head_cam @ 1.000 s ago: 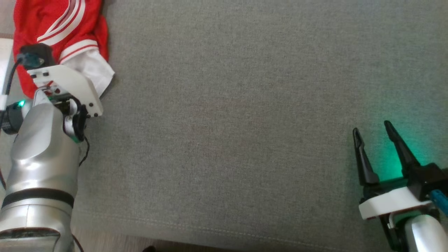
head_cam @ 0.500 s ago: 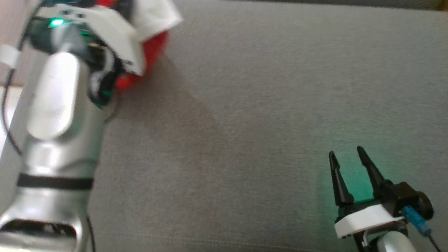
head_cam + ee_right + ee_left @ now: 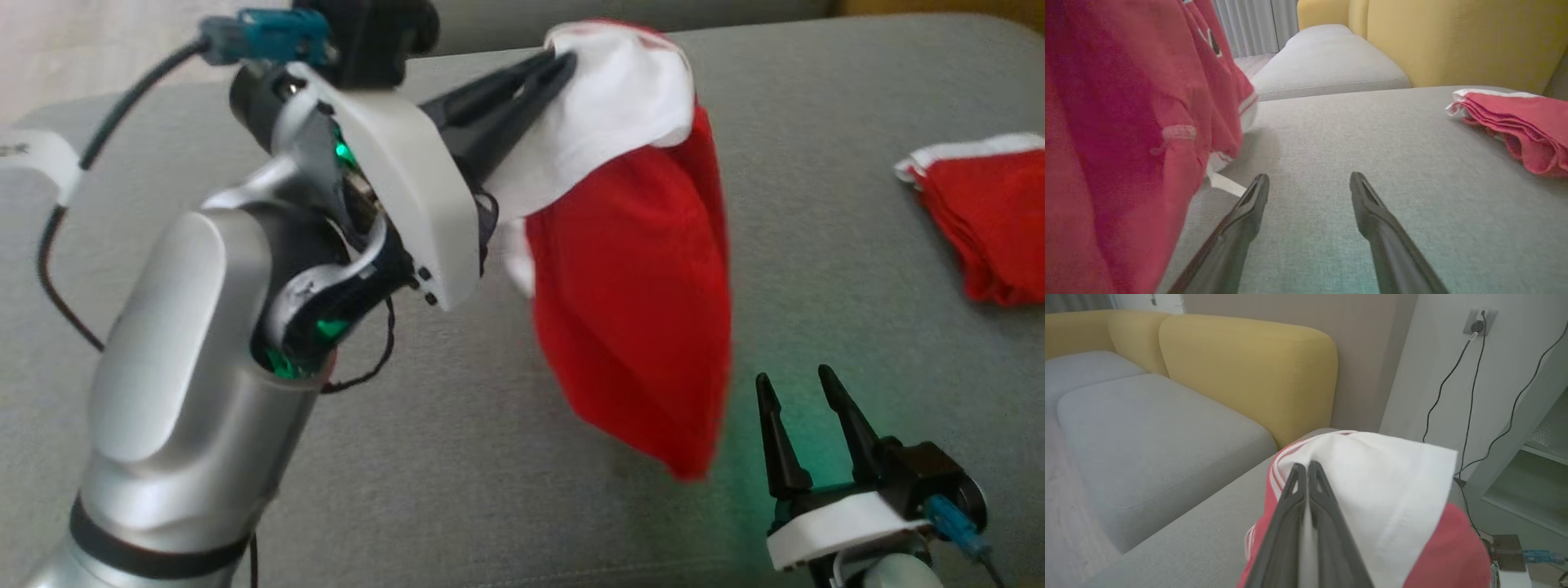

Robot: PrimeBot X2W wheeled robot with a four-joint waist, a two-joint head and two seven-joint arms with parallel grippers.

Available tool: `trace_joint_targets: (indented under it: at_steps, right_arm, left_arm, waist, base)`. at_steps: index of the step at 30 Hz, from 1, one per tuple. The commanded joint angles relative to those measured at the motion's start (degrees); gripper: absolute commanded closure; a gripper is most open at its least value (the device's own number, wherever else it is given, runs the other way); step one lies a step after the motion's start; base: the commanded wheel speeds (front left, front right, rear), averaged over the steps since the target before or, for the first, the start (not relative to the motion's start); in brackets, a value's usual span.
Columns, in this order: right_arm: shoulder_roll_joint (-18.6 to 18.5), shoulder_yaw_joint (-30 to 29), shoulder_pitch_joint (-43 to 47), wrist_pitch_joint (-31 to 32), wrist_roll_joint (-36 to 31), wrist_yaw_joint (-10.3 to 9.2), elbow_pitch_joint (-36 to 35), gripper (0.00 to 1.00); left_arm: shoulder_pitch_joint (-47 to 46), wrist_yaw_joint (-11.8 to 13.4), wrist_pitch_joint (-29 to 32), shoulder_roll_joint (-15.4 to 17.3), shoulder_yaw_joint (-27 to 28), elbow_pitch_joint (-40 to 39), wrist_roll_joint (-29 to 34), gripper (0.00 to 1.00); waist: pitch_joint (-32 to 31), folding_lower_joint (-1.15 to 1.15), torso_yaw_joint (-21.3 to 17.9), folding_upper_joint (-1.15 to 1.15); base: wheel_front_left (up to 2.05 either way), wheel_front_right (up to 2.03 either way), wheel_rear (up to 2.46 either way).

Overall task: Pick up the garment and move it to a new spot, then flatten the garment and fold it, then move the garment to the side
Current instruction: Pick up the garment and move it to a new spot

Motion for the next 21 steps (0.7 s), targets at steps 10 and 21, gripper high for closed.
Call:
trace_joint_targets:
  at_steps: [10, 21]
  right_arm:
    - [-0.06, 3.39, -4.13, -1.15, 2.21, 0.39, -0.17, 0.0]
    - [-0.05, 3.21, -3.71, -1.17, 2.76, 0.39, -0.37, 0.0]
  left_arm:
    - [-1.07, 2.92, -8.22, 4.67, -1.0, 17.92, 12.53, 1.0]
    - [-2.29, 9.96, -34.84, 3.69, 0.41, 48.88, 19.92, 0.0]
  waist:
    - [2.54, 0.0, -5.54, 0.0]
    - [1.97, 0.0, -5.96, 0.0]
  base:
    - [0.0, 0.0, 0.0]
    - [0.0, 0.0, 0.0]
